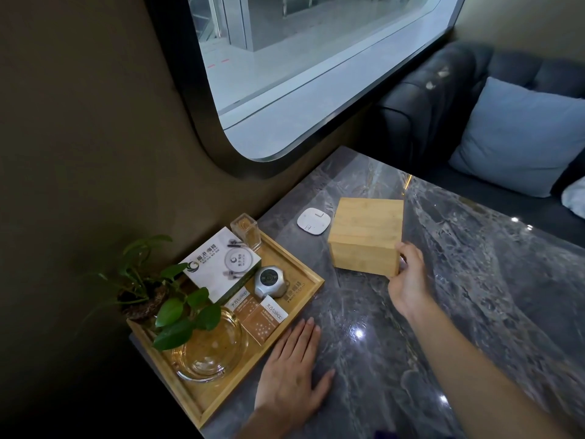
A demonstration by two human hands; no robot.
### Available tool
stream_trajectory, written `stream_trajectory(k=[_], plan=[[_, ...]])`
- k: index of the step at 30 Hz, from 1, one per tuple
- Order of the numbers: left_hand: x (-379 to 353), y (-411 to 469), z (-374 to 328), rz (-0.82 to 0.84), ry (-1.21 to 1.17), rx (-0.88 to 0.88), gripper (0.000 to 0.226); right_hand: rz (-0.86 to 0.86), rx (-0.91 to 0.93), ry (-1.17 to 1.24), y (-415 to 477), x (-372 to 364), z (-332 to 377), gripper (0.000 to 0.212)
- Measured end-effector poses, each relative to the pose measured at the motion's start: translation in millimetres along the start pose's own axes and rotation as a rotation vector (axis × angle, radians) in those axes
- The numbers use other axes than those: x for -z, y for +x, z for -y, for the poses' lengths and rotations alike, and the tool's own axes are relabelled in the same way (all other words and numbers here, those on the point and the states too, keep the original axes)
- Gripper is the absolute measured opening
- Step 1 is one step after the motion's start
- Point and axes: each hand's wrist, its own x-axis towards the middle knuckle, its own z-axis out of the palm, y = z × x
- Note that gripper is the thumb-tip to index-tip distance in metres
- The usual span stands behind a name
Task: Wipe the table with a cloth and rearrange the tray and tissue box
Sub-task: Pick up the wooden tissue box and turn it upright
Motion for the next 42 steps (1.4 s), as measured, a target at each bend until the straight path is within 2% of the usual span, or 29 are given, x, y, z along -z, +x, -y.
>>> stream_trajectory(k=[4,6,9,13,15,18,21,24,27,28,30,33,35,37,40,42], plan=[[1.6,0.0,-0.1,0.007,-0.005,-0.001,0.07,0.015,-0.043,-0.042,-3.8,3.6,-2.9,0.05],[1.0,0.0,0.2,0.009,-0.004,-0.003,0.07,-0.052,0.025,-0.116,-8.0,1.5,1.1,0.062],[-0.8,0.6,0.9,0.012,0.0,-0.001,0.069,-0.143,0.227,-0.37,-13.3,-7.0,16.5,0.055],[-2.7,1.0,2.4,0.031,0.027,-0.002,0.07,-0.167,0.573,-1.036,-17.4,-20.7,31.2,0.056],[-3.7,0.6,2.3,0.018,0.042,-0.005,0.07,-0.121,0.695,-1.291,-21.8,-22.2,26.7,0.059],[-2.1,1.3,1.0,0.033,0.027,0.003,0.069,-0.105,0.756,-1.392,-24.4,-18.7,18.3,0.062],[0.8,-0.5,-0.2,0.074,0.036,0.0,0.068,-0.064,0.7,-1.485,-23.2,-17.0,19.9,0.073],[2.4,-5.0,-2.2,0.085,0.034,0.014,0.068,0.003,0.625,-1.443,-24.0,-13.4,26.4,0.081],[10.3,-7.4,-3.0,-0.041,-0.027,0.019,0.067,0.027,0.541,-1.206,-23.0,-6.9,36.2,0.078],[14.1,-3.2,-4.6,-0.027,-0.083,-0.001,0.066,0.024,0.51,-1.145,-21.5,-4.2,38.8,0.076],[28.9,10.3,-11.9,-0.04,-0.3,0.011,0.056,0.02,0.423,-1.023,-18.2,0.2,43.7,0.073],[69.1,39.7,-32.7,-0.123,-0.724,0.145,0.037,0.026,0.283,-0.895,-14.6,4.2,47.7,0.069],[97.0,67.0,-48.6,-0.106,-1.029,0.21,0.041,0.058,0.255,-0.957,-13.5,3.7,47.6,0.06],[119.3,93.9,-62.9,-0.016,-1.244,0.259,0.046,0.094,0.267,-0.953,-14.2,0.1,46.9,0.048],[139.8,118.0,-75.2,0.082,-1.422,0.31,0.046,0.067,0.299,-0.975,-17.7,-6.0,44.6,0.04],[148.5,122.0,-74.4,0.084,-1.409,0.343,0.059,0.039,0.369,-1.069,-21.2,-8.6,41.7,0.039]])
